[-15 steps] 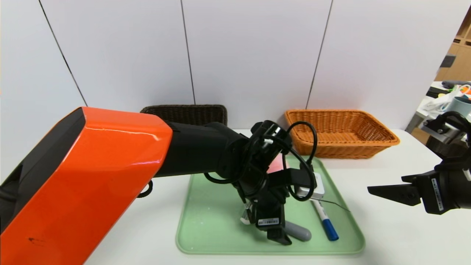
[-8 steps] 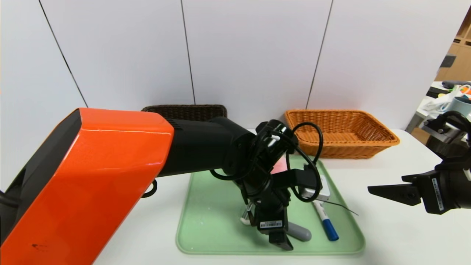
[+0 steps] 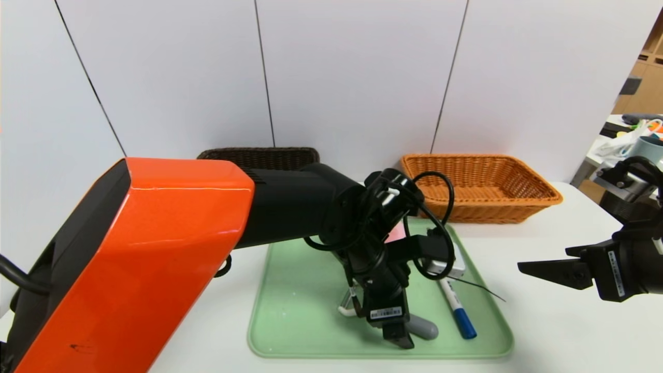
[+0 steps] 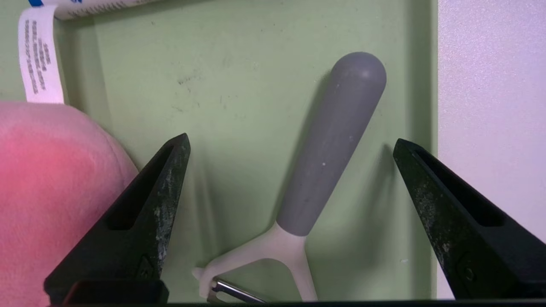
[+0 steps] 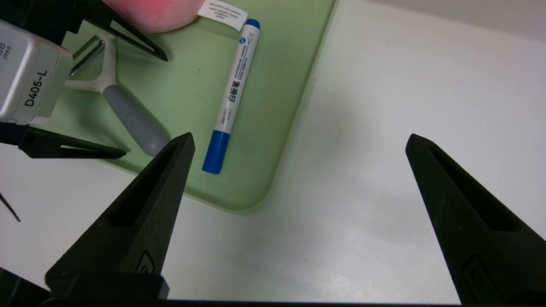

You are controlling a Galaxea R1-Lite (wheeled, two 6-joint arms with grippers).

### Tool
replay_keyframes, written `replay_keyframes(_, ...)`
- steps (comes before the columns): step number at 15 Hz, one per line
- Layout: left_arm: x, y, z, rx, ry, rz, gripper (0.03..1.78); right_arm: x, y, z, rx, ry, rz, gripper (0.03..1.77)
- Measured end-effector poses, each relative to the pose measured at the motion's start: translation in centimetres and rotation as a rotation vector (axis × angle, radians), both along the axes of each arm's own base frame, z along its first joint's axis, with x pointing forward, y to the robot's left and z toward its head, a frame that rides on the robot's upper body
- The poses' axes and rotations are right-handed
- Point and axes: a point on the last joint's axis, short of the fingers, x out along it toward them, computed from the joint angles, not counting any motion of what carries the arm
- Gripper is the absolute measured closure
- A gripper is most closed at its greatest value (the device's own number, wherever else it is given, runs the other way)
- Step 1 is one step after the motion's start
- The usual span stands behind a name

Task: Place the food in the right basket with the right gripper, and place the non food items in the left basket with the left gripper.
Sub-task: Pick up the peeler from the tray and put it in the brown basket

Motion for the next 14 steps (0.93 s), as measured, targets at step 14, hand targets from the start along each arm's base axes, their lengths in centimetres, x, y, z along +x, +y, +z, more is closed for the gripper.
replay_keyframes(14, 0.2, -0.2, -0.41, 0.029, 0.062, 0.057, 0.12, -0.02, 0.02, -0.04, 0.0, 0.002, 0.001, 0.09)
